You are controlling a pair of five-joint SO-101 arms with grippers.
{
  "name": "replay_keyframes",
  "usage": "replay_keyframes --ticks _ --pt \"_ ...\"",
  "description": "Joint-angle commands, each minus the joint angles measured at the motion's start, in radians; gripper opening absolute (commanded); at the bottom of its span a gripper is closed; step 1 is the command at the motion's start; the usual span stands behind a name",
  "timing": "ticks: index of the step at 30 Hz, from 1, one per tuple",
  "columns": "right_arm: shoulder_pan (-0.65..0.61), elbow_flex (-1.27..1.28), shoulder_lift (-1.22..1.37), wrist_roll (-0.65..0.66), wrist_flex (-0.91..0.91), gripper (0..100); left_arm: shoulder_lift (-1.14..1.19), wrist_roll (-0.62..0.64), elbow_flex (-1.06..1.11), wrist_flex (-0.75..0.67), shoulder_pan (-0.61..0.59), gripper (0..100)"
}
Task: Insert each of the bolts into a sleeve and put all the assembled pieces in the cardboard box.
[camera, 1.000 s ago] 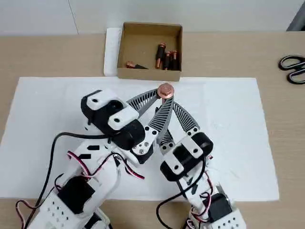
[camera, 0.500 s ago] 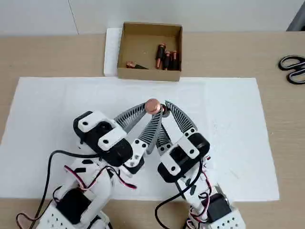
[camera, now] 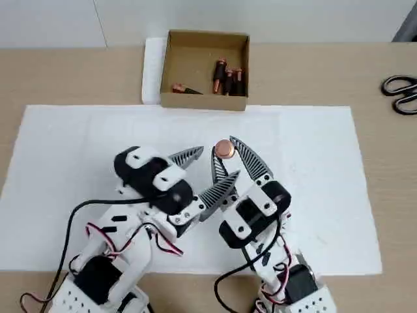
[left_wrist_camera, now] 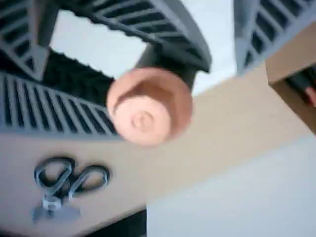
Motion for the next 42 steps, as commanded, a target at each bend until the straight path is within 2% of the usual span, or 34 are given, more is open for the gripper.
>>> replay_keyframes --ticks 1,6,10,14,19,21,26,32,37,42 --pt "0.010 -0.023 -0.016 0.005 -0.021 0.5 -0.011 -0.061 -0.105 0.000 -0.054 23" --pt "0.041 -0.038 -0.005 0.002 0.025 0.5 -0.021 -0.199 -0.251 0.005 -0.176 15" --pt "0.091 -0.092 0.021 0.002 0.216 0.5 -0.058 -0.152 -0.317 0.031 -0.262 0" --pt "0.162 -0.282 0.168 0.002 0.282 0.5 -0.189 -0.103 -0.189 0.043 -0.319 0" --pt "0.228 -0.609 0.659 0.000 0.346 0.4 -0.400 -0.086 0.062 -0.071 -0.440 1" --pt "0.239 -0.753 0.895 -0.025 0.358 0.4 -0.417 -0.086 0.128 -0.120 -0.494 1" --pt "0.257 -1.126 1.386 -0.181 0.252 0.4 -0.400 -0.025 0.139 -0.155 -0.586 1" --pt "0.251 -1.505 1.883 -0.190 0.041 0.4 -0.407 0.031 0.139 -0.153 -0.647 1" --pt "0.251 -1.827 2.212 -0.195 0.018 0.4 -0.408 0.078 0.136 -0.152 -0.709 1" --pt "0.252 -2.116 2.462 -0.354 0.024 0.4 -0.408 0.077 0.134 -0.150 -0.792 1"
